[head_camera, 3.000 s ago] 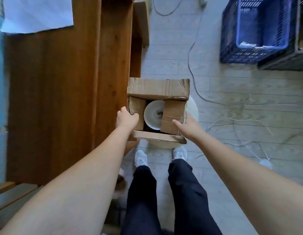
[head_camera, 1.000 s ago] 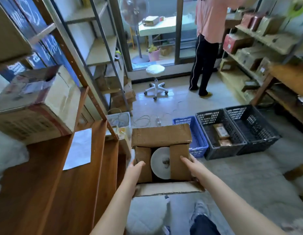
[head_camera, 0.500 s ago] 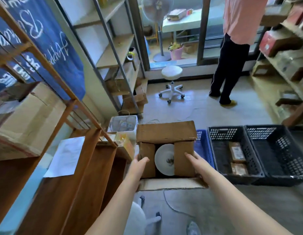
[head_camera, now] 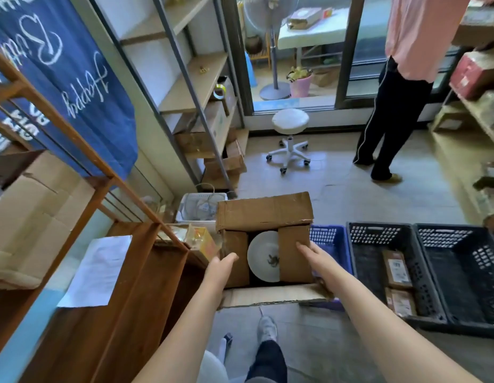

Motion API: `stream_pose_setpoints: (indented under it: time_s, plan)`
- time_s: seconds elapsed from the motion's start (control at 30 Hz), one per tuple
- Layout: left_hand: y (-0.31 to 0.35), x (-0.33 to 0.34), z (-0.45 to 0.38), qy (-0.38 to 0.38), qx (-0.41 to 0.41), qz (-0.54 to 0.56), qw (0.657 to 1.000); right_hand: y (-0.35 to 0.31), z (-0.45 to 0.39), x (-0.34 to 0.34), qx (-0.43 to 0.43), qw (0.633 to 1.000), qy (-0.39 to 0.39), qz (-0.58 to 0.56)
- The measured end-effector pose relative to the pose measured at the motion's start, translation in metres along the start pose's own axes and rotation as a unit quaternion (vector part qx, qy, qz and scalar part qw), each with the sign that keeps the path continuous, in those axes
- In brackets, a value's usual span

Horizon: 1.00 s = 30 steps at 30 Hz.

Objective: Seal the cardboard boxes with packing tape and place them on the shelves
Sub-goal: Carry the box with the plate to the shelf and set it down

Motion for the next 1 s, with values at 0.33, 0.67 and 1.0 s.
stream_pose_setpoints:
  time_s: [0.33,0.67,1.0]
  plan:
    - [0.105,-0.019,-0.126,-0.015,0.011,0.026,1.000,-0.116,-0.118,0.025,-0.008,0.999,0.010,0.038]
    - [0.208,-0.048,-0.224,-0.061,0.046,0.055,0.996,-0.220,-0.197,0.057,-0.017,0.998,0.052,0.038]
    - [0.295,-0.040,-0.311,-0.082,0.059,0.044,0.994,-0.299,-0.292,0.057,-0.006,0.997,0.067,0.042]
Point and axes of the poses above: each hand's wrist, its own z-axis away from the middle knuckle, its own x-axis out of the palm, y = z × x, the point moved 1 cm from there along -z, towards the middle knuckle
